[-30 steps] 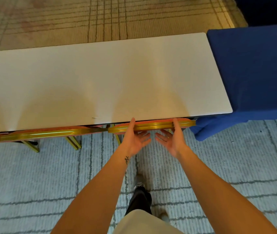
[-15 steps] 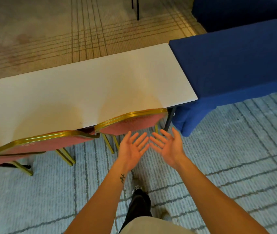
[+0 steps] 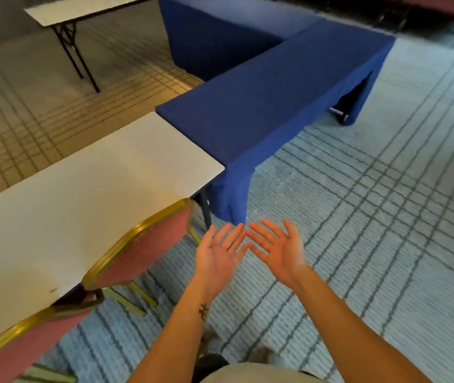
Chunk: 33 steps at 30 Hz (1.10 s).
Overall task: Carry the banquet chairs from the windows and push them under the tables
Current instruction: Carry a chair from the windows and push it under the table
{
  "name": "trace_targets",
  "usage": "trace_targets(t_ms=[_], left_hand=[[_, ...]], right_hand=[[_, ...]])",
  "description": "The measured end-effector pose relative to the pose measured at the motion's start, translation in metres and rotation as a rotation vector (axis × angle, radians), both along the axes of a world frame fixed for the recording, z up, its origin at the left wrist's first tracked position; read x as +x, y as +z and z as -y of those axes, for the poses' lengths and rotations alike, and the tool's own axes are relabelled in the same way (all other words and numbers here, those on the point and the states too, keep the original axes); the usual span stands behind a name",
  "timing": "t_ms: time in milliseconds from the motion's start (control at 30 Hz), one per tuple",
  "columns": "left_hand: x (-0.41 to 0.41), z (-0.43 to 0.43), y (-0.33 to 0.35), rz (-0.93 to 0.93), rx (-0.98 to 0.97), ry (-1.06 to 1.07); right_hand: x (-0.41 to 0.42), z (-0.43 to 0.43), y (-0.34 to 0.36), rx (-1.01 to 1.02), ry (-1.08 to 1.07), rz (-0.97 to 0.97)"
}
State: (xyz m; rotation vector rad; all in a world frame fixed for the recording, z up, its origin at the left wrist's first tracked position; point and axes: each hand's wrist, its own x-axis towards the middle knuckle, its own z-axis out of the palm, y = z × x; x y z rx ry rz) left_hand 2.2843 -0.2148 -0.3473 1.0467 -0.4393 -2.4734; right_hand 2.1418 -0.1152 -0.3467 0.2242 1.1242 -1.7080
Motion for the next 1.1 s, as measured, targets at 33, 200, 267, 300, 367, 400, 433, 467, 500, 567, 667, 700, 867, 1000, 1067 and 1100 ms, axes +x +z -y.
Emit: trace_targets(t_ms=[33,200,267,300,367,400,433,467,500,567,667,700,867,1000,1067,1100], left_hand=[[-0.002,-0.001,0.006,-0.019,0.011,-0.042],[-0.015,-0.002,0.031,-0.092,-0.001,-0.277],[-0.018,-0.007,0.035,-0.100,-0.002,-0.366],[-0.018,-0.011,0.037,-0.109,0.005,-0.419],[-0.018,-0.021,0.039,-0.113,0.019,-0.515],[-0.018,-0.027,0.039,-0.124,0.034,-0.565],[-0.018,-0.037,0.039,-0.125,0.048,-0.618],[-0.016,-0.044,0.038,-0.134,0.062,-0.649],[-0.015,-0.053,0.036,-0.141,0.071,-0.694],[-0.013,-0.077,0.035,-0.143,0.084,-0.798],[-0.002,-0.120,0.041,-0.155,0.084,-0.952],[0.002,-0.133,0.041,-0.159,0.079,-1.004],[0.028,-0.213,0.050,-0.151,0.052,-1.201],[0.057,-0.286,0.054,-0.161,0.024,-1.335],[0.076,-0.326,0.056,-0.174,0.024,-1.386],[0.087,-0.347,0.055,-0.162,0.030,-1.396]], right_hand=[[0.001,-0.007,0.005,-0.013,-0.053,0.001],[0.019,-0.043,0.028,-0.082,-0.349,0.025],[0.032,-0.059,0.034,-0.099,-0.445,0.026],[0.040,-0.069,0.035,-0.103,-0.505,0.020],[0.058,-0.087,0.039,-0.111,-0.605,0.014],[0.067,-0.097,0.040,-0.109,-0.654,0.012],[0.078,-0.112,0.042,-0.119,-0.713,0.005],[0.086,-0.122,0.042,-0.115,-0.753,0.003],[0.096,-0.134,0.043,-0.116,-0.800,0.002],[0.116,-0.163,0.043,-0.124,-0.900,-0.007],[0.149,-0.206,0.048,-0.133,-1.040,-0.036],[0.160,-0.220,0.048,-0.134,-1.083,-0.046],[0.219,-0.294,0.055,-0.155,-1.275,-0.068],[0.270,-0.360,0.058,-0.148,-1.405,-0.077],[0.299,-0.395,0.060,-0.152,-1.445,-0.090],[0.314,-0.413,0.061,-0.159,-1.463,-0.097]])
